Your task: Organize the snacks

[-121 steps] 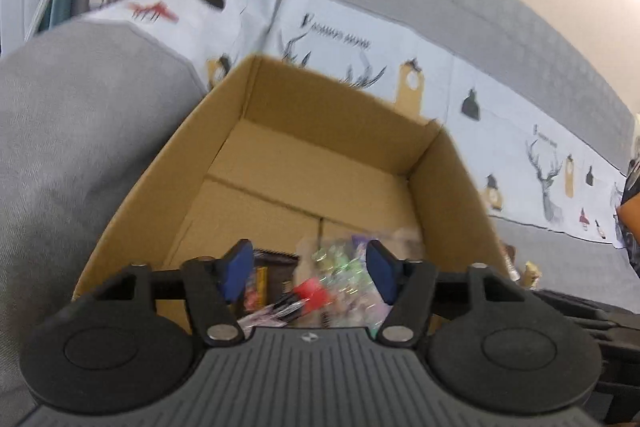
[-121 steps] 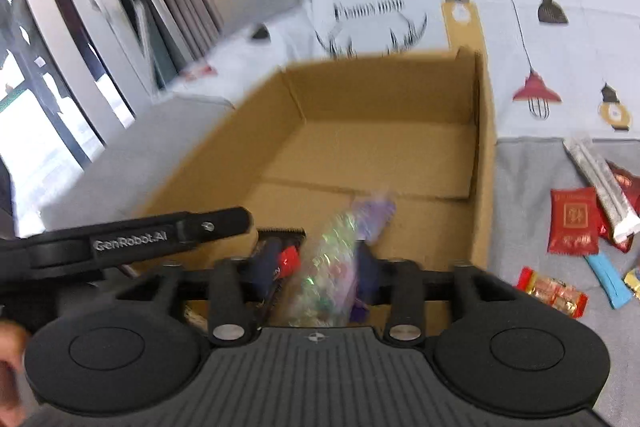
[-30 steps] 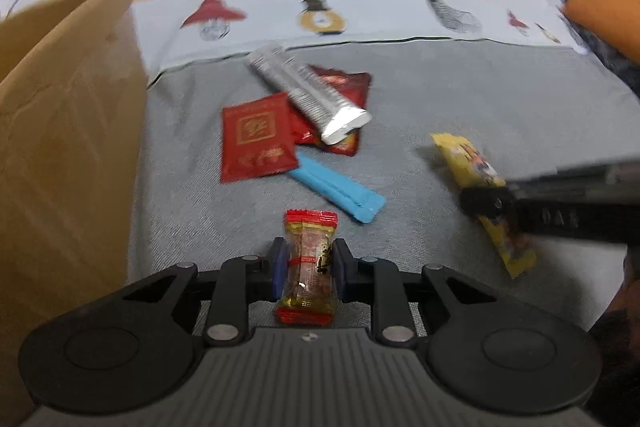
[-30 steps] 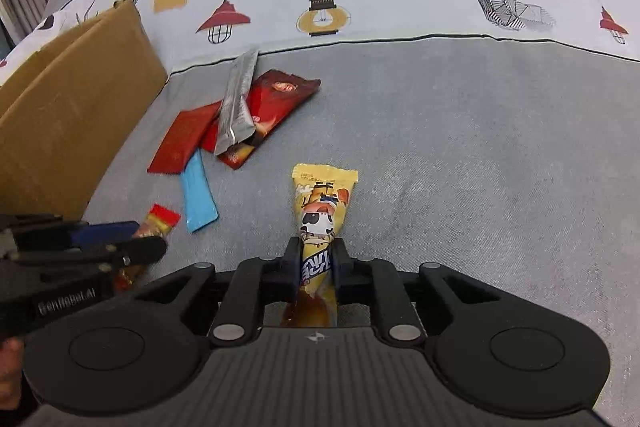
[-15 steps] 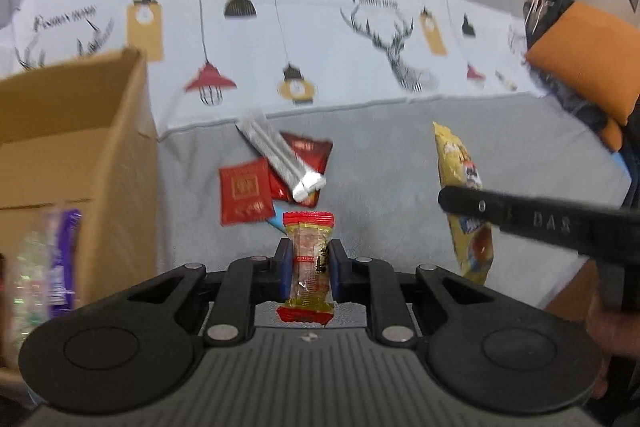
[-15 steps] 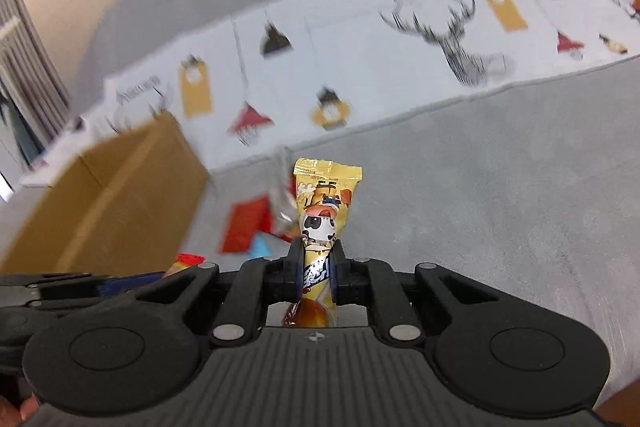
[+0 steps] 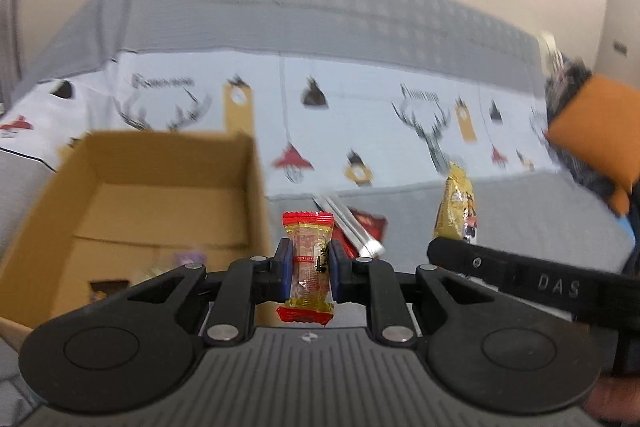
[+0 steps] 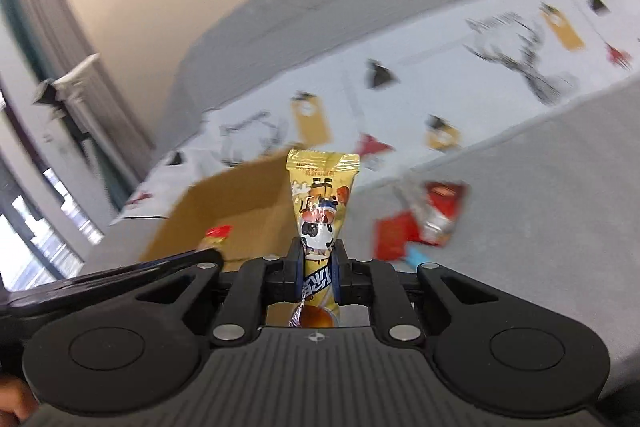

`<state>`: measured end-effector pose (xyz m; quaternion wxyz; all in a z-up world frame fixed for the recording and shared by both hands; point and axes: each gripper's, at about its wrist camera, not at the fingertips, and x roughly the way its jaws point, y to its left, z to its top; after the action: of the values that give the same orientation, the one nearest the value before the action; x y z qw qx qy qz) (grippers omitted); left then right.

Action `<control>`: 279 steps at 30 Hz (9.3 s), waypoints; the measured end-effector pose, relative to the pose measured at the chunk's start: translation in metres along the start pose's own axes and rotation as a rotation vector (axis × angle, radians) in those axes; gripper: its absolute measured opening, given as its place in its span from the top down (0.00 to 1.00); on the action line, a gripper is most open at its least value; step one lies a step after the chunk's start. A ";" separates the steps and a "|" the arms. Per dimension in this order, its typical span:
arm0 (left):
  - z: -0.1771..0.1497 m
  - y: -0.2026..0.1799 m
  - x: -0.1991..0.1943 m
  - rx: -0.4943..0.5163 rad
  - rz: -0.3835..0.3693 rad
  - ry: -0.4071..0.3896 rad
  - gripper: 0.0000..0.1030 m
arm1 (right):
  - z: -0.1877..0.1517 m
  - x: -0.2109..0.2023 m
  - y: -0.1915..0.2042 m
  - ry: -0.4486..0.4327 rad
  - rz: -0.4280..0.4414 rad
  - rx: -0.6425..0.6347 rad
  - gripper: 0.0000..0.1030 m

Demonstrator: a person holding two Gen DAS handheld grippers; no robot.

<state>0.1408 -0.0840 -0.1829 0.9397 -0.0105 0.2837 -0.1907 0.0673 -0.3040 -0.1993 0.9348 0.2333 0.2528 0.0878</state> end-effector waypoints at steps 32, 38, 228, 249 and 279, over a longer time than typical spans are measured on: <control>-0.033 0.174 0.079 -0.249 0.209 0.173 0.80 | -0.042 0.189 0.119 0.364 -0.020 -0.198 0.86; -0.026 0.179 0.066 -0.318 0.252 0.140 0.09 | -0.037 0.182 0.114 0.330 0.060 -0.147 0.69; 0.021 0.098 0.056 -0.181 0.092 0.039 0.00 | 0.009 0.121 0.029 0.043 0.131 0.001 0.07; 0.009 -0.062 0.319 -0.176 -0.027 0.289 0.23 | 0.041 0.208 -0.218 0.247 -0.121 0.050 0.64; -0.043 -0.041 0.293 0.006 0.084 0.324 0.60 | 0.032 0.210 -0.190 0.245 -0.127 -0.068 0.15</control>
<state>0.3281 -0.2248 -0.3685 0.8888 0.0349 0.4312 -0.1513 0.2728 -0.4237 -0.3575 0.9081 0.1724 0.3760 0.0651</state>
